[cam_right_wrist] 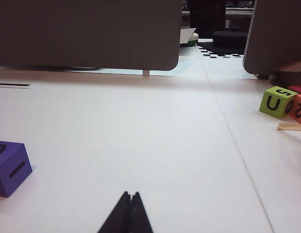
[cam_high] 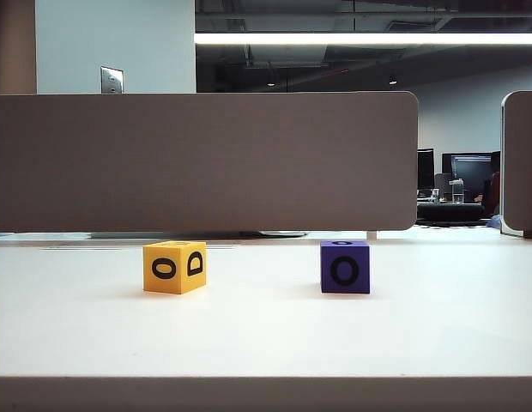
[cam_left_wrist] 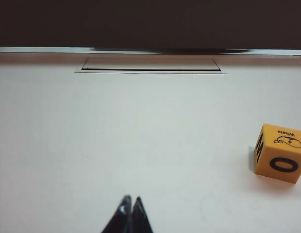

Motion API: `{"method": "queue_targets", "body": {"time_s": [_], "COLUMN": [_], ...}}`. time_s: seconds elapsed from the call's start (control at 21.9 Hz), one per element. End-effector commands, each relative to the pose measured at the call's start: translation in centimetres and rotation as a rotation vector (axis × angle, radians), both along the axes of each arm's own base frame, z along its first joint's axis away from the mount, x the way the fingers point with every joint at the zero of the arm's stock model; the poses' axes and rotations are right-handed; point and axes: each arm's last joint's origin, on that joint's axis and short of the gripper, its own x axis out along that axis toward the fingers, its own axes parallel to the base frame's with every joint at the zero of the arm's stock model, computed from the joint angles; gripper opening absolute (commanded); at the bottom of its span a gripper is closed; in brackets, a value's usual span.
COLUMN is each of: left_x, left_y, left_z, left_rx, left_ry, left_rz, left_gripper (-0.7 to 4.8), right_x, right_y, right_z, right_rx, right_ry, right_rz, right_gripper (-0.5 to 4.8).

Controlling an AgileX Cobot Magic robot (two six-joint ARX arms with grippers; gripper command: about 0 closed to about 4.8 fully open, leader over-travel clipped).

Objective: Stack the letter block on the right onto the letter block on the left.

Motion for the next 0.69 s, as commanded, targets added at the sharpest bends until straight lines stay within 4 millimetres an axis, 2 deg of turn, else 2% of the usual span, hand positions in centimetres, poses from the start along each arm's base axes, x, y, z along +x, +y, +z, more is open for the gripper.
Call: {"method": "queue_targets", "body": {"time_s": [0.05, 0.46, 0.55, 0.69], "left_x": [0.0, 0.0, -0.1, -0.5], "left_y": [0.0, -0.1, -0.2, -0.2], "left_z": [0.2, 0.2, 0.6, 2.5], "left_rx": [-0.002, -0.006, -0.011, -0.041], "left_ry": [-0.011, -0.011, -0.031, -0.083], "left_rz": [-0.005, -0.023, -0.067, -0.097], "left_gripper": [-0.05, -0.06, -0.06, -0.05], "right_x": [0.0, 0.0, 0.0, -0.2], "right_y": [0.0, 0.0, 0.1, 0.1], "right_z": [0.1, 0.1, 0.3, 2.0], "right_rx": [-0.001, 0.012, 0.099, 0.383], "right_ry": [-0.02, -0.02, -0.04, -0.195], "right_rz": [0.0, 0.007, 0.029, 0.065], "right_gripper": [-0.05, -0.05, -0.06, -0.06]}}
